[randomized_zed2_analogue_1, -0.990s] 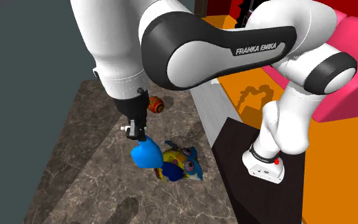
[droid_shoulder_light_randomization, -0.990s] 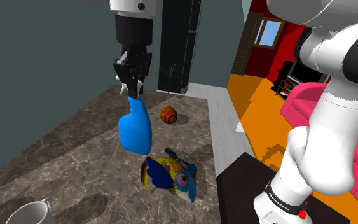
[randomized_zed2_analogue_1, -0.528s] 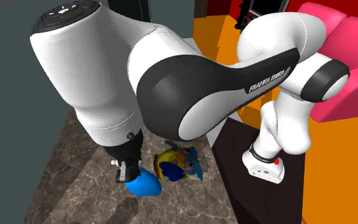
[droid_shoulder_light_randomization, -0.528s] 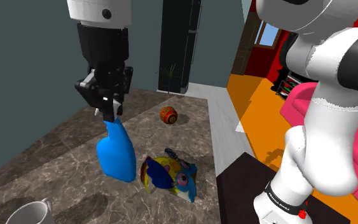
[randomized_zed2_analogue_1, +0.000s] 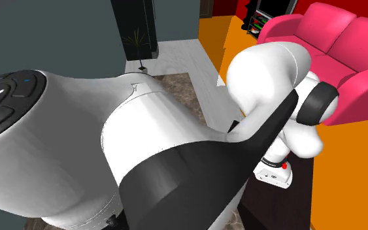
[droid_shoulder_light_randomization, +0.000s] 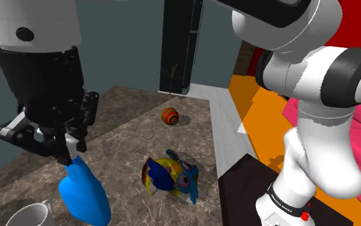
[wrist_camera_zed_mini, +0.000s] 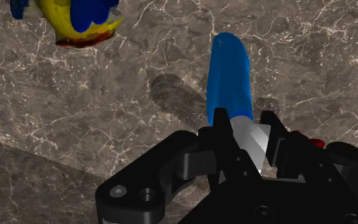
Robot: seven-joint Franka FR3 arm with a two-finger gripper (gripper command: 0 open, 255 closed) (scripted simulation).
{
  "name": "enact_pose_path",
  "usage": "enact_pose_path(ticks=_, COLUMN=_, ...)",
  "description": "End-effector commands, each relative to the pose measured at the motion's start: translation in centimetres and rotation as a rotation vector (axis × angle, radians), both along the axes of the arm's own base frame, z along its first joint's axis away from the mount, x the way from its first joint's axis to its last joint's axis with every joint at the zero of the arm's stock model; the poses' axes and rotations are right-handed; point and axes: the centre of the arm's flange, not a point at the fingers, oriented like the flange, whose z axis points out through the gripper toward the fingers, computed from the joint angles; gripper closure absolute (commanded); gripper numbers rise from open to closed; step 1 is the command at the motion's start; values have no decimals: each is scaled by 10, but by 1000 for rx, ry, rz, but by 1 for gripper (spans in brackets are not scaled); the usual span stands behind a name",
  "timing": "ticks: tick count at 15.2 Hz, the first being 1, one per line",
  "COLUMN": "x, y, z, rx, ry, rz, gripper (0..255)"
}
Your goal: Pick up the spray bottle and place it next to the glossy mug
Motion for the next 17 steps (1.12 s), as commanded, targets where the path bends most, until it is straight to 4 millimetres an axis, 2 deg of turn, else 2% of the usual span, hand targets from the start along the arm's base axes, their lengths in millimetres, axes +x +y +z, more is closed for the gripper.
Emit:
enact_pose_path(ticks=1, x=-12, y=25, z=-6, rx=0, ry=0, rz=-2, gripper=255)
enact_pose_path(ticks=4, x=-29, y=60, z=-14, rx=0, ry=0, rz=-2, gripper=255)
enact_pose_path(ticks=5, x=-32, y=66, z=-16, rx=0, ry=0, rz=-2, gripper=255)
enact_pose_path(ticks=17, x=-32, y=66, z=-79, rx=0, ry=0, rz=-2, gripper=255)
